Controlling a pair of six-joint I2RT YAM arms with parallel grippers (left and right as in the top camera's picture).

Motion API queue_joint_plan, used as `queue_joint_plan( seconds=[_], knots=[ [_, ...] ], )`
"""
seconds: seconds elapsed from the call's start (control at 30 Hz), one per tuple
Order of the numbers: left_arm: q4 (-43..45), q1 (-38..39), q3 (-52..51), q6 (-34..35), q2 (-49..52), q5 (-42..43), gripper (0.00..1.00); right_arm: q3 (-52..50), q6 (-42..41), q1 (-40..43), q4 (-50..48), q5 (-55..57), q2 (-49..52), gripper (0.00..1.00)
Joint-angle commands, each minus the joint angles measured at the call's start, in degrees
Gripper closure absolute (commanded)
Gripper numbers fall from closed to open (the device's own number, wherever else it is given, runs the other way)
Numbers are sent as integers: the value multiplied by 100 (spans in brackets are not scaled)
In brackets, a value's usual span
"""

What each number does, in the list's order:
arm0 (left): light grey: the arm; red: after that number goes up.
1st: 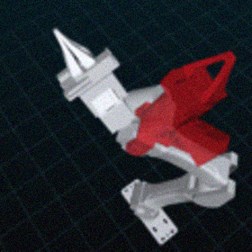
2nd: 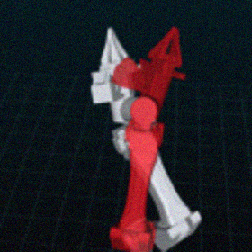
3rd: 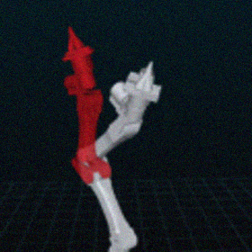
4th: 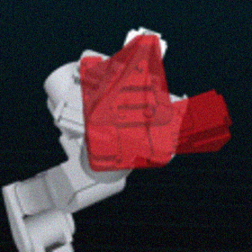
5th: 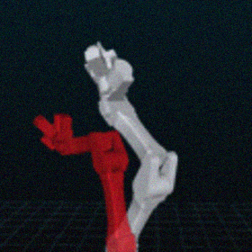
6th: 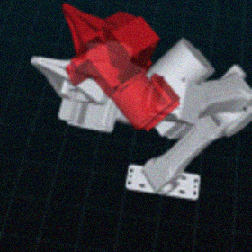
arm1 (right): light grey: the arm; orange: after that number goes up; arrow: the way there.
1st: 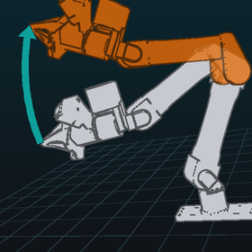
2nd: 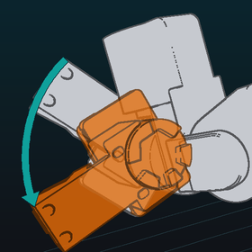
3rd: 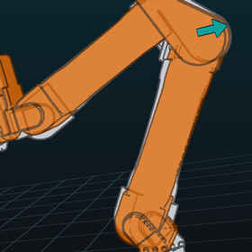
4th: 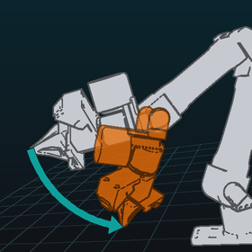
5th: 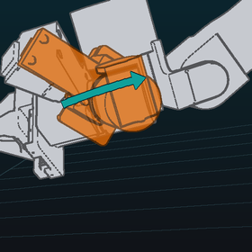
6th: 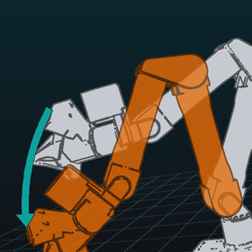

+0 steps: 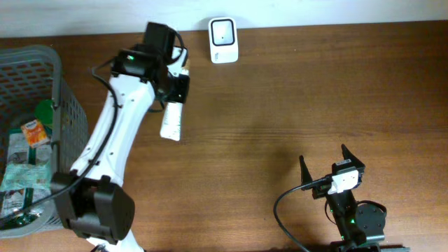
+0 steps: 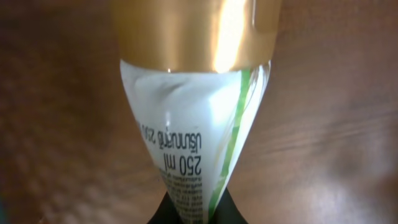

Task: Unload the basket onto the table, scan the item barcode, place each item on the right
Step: 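Carry the tube to the table centre and release it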

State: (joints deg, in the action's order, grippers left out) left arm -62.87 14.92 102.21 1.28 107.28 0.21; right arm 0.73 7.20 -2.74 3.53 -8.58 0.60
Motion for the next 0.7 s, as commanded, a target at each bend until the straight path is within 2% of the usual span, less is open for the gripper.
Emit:
queue_joint_plan(
  seconds=[0.0, 0.07, 0.13, 0.17, 0.2, 0.4, 0.6, 0.63, 0.67],
  knots=[
    [798, 205, -953, 702, -177, -63, 100, -42, -63, -31, 17, 24, -39, 2],
    [1657, 525, -1700, 986, -175, -42, 100, -42, -63, -31, 17, 24, -39, 2],
    [2002, 756, -1963, 1285, -175, -39, 100, -42, -63, -31, 17, 24, -39, 2],
    [2302, 1082, -2048, 1637, -90, 118, 100, -42, -63, -31, 17, 24, -39, 2],
    [2500, 1298, -2048, 1681, -9, 262, 100, -42, -63, -31, 17, 24, -39, 2],
    [3143, 2076, -2046, 1932, 656, 256, 100, -42, -63, -31, 17, 24, -39, 2],
    [3399, 2118, -2048, 1930, 922, 238, 100, -42, -63, -31, 17, 24, -39, 2],
    [3456, 2118, -2048, 1928, 938, 236, 75, -42, -63, -31, 17, 24, -39, 2],
    [3482, 2118, -2048, 1928, 938, 238, 44, -42, -63, -31, 17, 24, -39, 2]
  ],
)
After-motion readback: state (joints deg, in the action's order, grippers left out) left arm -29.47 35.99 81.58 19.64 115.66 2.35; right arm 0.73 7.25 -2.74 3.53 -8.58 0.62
